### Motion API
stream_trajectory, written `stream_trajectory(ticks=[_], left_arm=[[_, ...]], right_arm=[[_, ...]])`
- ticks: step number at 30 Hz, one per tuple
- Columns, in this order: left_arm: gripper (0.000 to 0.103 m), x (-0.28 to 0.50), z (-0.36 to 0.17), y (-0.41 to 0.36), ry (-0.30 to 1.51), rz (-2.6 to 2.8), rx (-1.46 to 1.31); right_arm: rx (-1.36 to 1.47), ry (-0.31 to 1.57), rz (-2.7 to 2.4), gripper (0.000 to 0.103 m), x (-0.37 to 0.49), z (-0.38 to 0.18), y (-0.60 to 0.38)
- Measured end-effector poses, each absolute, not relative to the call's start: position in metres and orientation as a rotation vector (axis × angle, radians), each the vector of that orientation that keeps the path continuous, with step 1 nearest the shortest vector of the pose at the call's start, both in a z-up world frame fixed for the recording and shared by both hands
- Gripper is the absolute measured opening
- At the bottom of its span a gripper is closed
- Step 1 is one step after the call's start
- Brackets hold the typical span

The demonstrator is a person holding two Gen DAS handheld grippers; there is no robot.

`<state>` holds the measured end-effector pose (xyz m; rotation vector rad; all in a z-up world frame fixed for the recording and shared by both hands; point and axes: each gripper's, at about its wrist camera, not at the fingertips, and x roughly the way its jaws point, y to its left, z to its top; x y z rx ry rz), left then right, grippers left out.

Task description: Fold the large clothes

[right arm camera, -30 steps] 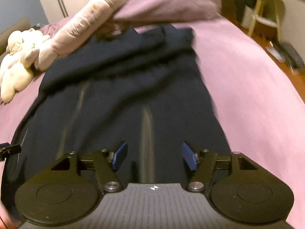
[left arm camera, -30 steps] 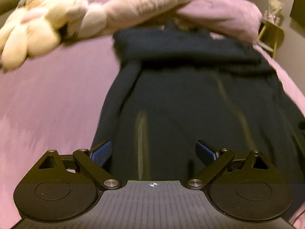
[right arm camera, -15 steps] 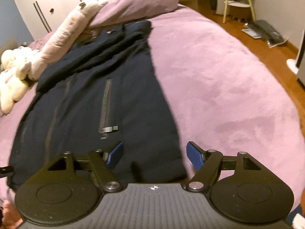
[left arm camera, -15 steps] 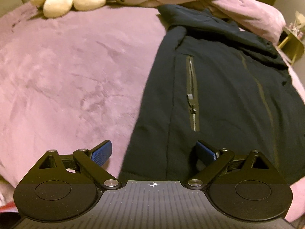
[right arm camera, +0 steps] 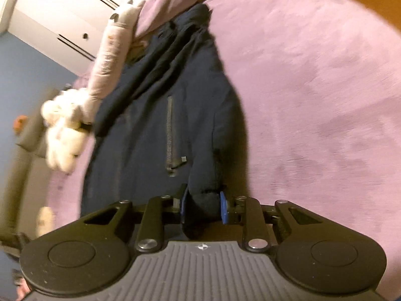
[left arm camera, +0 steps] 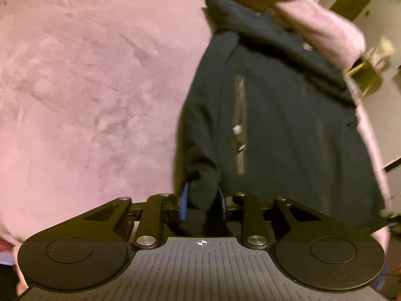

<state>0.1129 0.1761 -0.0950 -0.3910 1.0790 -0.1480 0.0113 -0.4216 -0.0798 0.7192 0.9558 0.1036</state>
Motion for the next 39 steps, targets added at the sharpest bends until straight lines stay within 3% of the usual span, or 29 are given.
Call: stream_trajectory(ticks=[3,5,9,10,11,12,14,25,30,31,32,39], left_arm=[[0.029,0.119,-0.097,0.177,1.075,-0.188,-0.425],[0.049,0.125,-0.104,0.173,1.113,-0.205,-0.397],[0.057,0.131,-0.108,0.168,1.136,-0.242,-0.364],[0.054,0.133,-0.109,0.167,1.142,-0.248,-0.369],[0.039,0.135,-0.108,0.167,1.144,-0.263,-0.375],[0.032,0.138,-0.108,0.167,1.145,-0.265,-0.372],[0.023,0.145,-0.103,0.169,1.149,-0.266,-0.403],[0.018,0.216,-0.031,0.163,0.851,-0.325,-0.57],[0.016,0.263,-0.032,0.16,0.791,-0.235,-0.624],[0.012,0.272,-0.032,0.161,0.778,-0.211,-0.63],[0.002,0.281,-0.032,0.163,0.76,-0.185,-0.636],[0.001,0.342,-0.04,0.17,0.773,-0.081,-0.605]], right_arm=[[0.675,1.002,0.094,0.032,0.024,-0.087,-0.414],[0.648,1.038,0.085,0.035,0.03,-0.091,-0.409],[0.564,1.062,0.098,0.035,0.035,-0.091,-0.401],[0.549,1.064,0.091,0.033,0.036,-0.09,-0.398],[0.535,1.071,0.085,0.03,0.038,-0.089,-0.395],[0.534,1.076,0.094,0.026,0.04,-0.087,-0.394],[0.559,1.056,0.128,0.023,0.045,-0.081,-0.393],[0.716,0.797,0.215,0.022,0.125,-0.032,-0.399],[0.736,0.718,0.174,0.022,0.17,-0.022,-0.399],[0.739,0.71,0.158,0.022,0.18,-0.023,-0.4],[0.738,0.707,0.136,0.022,0.189,-0.023,-0.401],[0.753,0.73,0.029,0.022,0.258,-0.041,-0.396]])
